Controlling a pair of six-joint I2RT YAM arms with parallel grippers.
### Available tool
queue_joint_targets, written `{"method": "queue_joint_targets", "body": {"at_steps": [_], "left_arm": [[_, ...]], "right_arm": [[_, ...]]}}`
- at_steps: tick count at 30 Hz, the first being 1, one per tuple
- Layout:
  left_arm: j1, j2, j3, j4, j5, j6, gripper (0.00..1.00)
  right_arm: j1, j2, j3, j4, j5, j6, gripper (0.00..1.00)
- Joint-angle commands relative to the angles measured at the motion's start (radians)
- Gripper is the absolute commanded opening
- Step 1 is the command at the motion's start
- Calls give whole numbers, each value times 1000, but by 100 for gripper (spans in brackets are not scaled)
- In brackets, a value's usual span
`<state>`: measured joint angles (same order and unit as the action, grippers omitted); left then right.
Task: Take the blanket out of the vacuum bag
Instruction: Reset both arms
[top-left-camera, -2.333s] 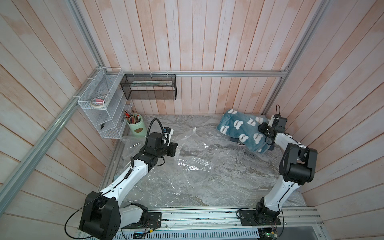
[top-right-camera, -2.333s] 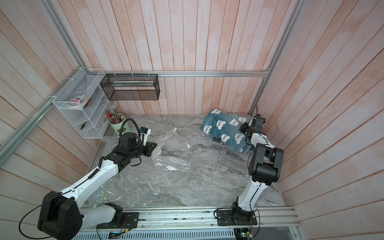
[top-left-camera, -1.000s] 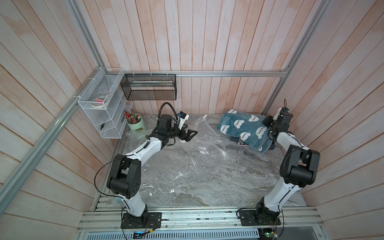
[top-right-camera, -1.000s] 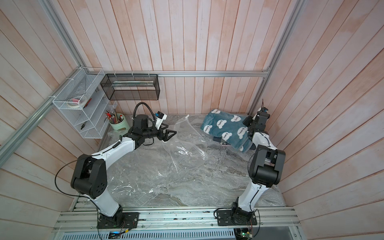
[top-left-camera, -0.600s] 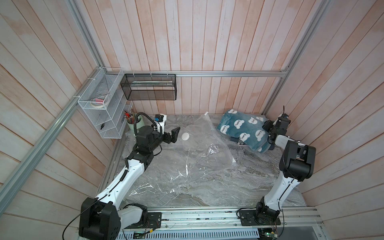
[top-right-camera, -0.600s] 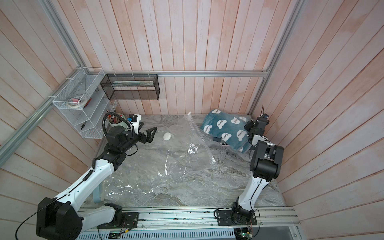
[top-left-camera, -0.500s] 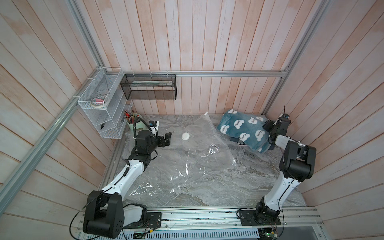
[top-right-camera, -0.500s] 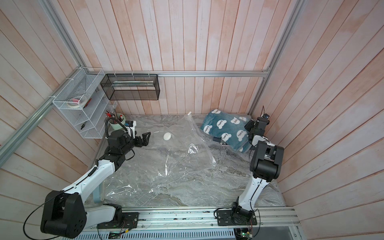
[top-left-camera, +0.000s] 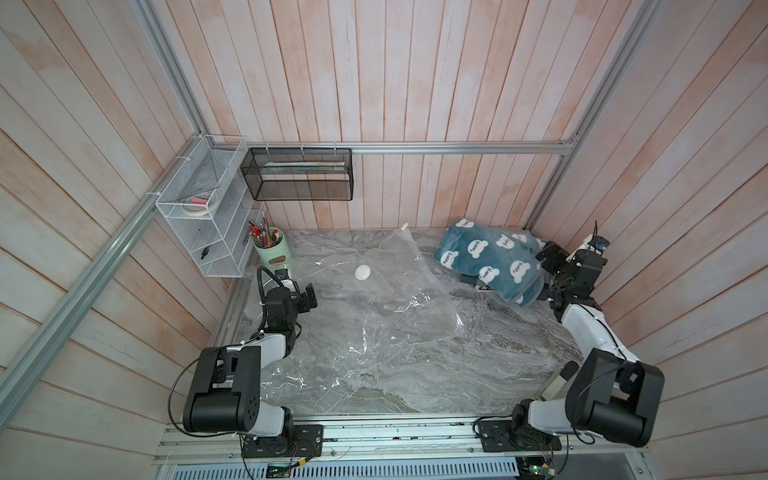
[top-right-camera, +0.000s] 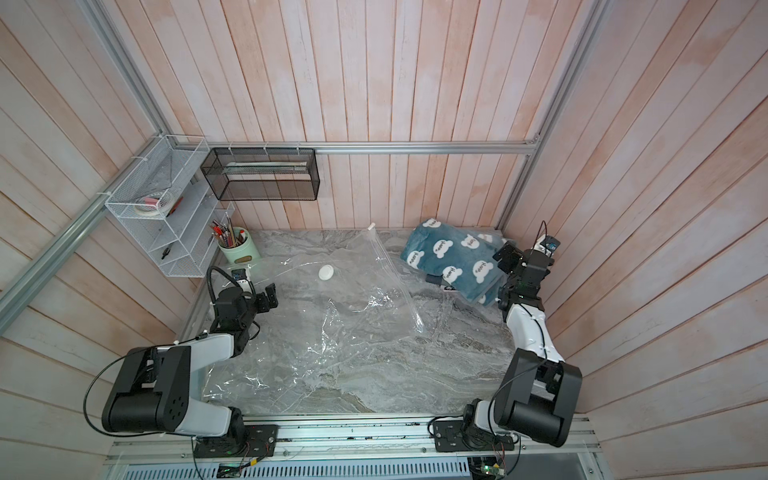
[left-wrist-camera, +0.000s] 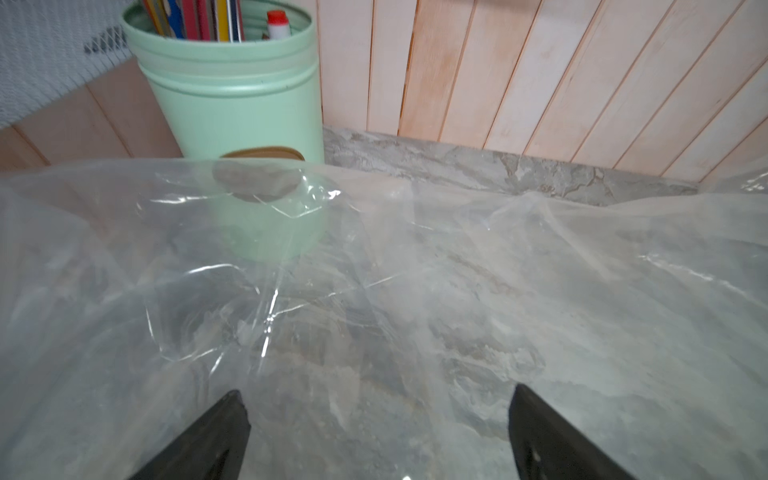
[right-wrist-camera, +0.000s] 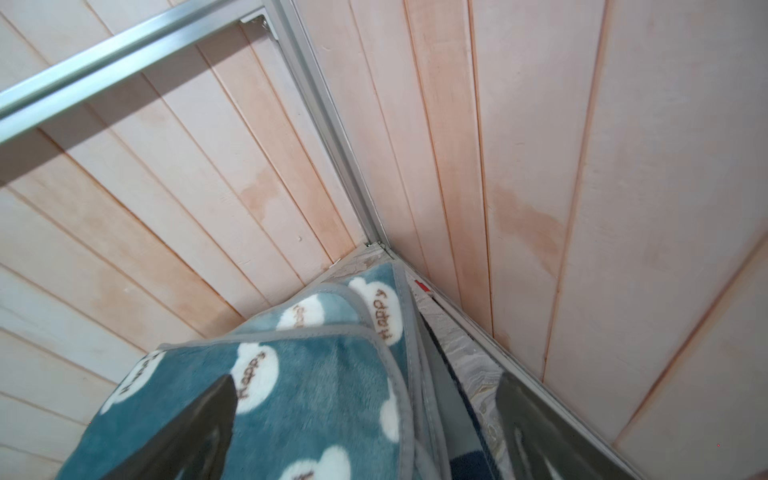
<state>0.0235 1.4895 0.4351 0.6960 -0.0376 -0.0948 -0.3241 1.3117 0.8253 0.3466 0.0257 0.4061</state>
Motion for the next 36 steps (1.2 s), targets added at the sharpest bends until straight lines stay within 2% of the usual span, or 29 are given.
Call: {"method": "queue_joint_targets", "body": {"at_steps": [1,2,4,5,10,12,14,16,18,19,23,24,36], "left_arm": [[13,21,-77,273,11,49,100],[13,15,-102,303,14,47,100],[15,84,-197,558,21,51,100],[16,78,-223,611,39,55,100],[16,60,-205,539,55,63,100],[16,73,-206,557,59,65,100],[17,66,-219,573,56,63,100],[17,75,-234,616,47,62,100],[16,72,-248,636,43,59,100],[16,75,-248,640,35,58,100],[16,68,-215,568,-17,35,100],[15,69,-194,530,-38,29,100],[7,70,-188,521,-41,39,100]], "right_arm": [[3,-100,-102,13,-48,13,98],[6,-134,-136,28,-58,10,98],[29,-200,-234,99,-60,-12,98],[49,-222,-291,167,-49,-41,98],[251,-235,-605,638,122,-312,98],[308,-160,-678,780,140,-402,98],[313,-54,-734,902,121,-350,98],[324,88,-801,1147,98,-385,98],[324,272,-839,1397,126,-374,98],[326,310,-817,1455,168,-371,98],[329,246,-635,1035,153,-372,98],[324,249,-614,990,131,-375,98],[314,254,-623,1017,102,-370,98]]}}
